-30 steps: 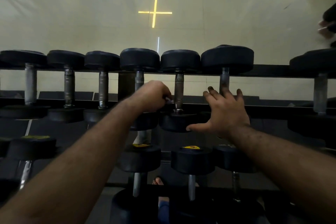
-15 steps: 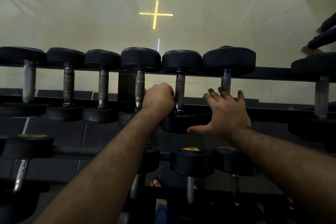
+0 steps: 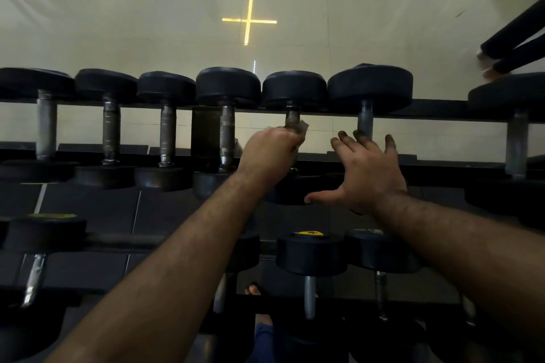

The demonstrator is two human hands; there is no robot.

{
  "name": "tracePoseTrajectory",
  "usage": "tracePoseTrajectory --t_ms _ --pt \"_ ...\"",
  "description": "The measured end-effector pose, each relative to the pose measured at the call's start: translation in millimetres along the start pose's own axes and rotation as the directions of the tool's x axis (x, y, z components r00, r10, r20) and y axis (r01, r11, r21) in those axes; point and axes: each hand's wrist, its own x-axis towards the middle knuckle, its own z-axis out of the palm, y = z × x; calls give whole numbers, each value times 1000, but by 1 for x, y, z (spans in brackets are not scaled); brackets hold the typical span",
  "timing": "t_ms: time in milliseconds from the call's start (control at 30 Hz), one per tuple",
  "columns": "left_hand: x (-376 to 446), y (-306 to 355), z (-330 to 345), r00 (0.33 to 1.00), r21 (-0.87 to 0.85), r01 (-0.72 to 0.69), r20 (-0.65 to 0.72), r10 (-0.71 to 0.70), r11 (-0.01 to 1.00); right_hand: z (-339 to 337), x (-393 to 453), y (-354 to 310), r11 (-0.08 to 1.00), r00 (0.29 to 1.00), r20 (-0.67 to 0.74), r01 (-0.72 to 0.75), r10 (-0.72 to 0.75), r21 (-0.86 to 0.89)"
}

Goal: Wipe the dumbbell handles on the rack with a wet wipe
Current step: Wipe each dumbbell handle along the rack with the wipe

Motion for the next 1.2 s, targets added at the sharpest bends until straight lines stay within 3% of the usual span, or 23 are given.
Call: tracePoseTrajectory --t_ms 133,233,300,400,500,533,633,700,800,933,1000,1067,1133,1167,1200 --pt "-23 -9 -11 957 -276 63 289 20 959 2 0 2 1000 1000 -19 5 -4 16" --pt "-28 -6 -13 974 -476 224 137 -179 850 2 -3 -1 999 998 -53 20 -18 42" --pt "-28 9 -9 929 -575 303 2 -369 760 4 -5 2 996 992 -122 35 -25 82" --pt "-29 34 2 865 -790 335 40 -501 514 14 -8 12 954 954 -301 79 13 290" --pt "-41 63 11 826 -782 300 -74 -559 546 13 -13 28 683 895 -377 121 239 721" --pt "-44 75 11 810 -767 301 -107 -576 567 12 -16 41 642 876 -380 111 298 759" --pt "-46 107 11 762 -760 309 -162 -627 572 16 -17 107 874 902 -390 30 185 485" --pt "-40 122 13 736 -785 310 -159 -658 537 20 -8 156 967 967 -226 -61 119 247" --pt "-22 143 21 716 -834 281 -148 -683 475 34 12 196 990 994 -27 -105 108 95" --pt "6 155 40 665 -943 227 -34 -746 245 66 44 202 998 998 57 -25 22 54" --pt "24 152 47 669 -915 242 -84 -739 322 84 52 197 999 999 35 -25 24 26" --pt "41 151 47 708 -746 296 -249 -661 597 101 54 194 999 999 -36 -31 32 30" --pt "56 151 47 810 -368 208 -455 -370 906 112 57 194 999 995 -102 -20 22 28" --pt "61 149 50 886 -144 76 -444 -133 987 115 58 194 1000 993 -113 -18 21 22" --pt "63 146 53 933 54 -71 -350 85 996 117 59 194 1000 992 -120 -24 25 15"
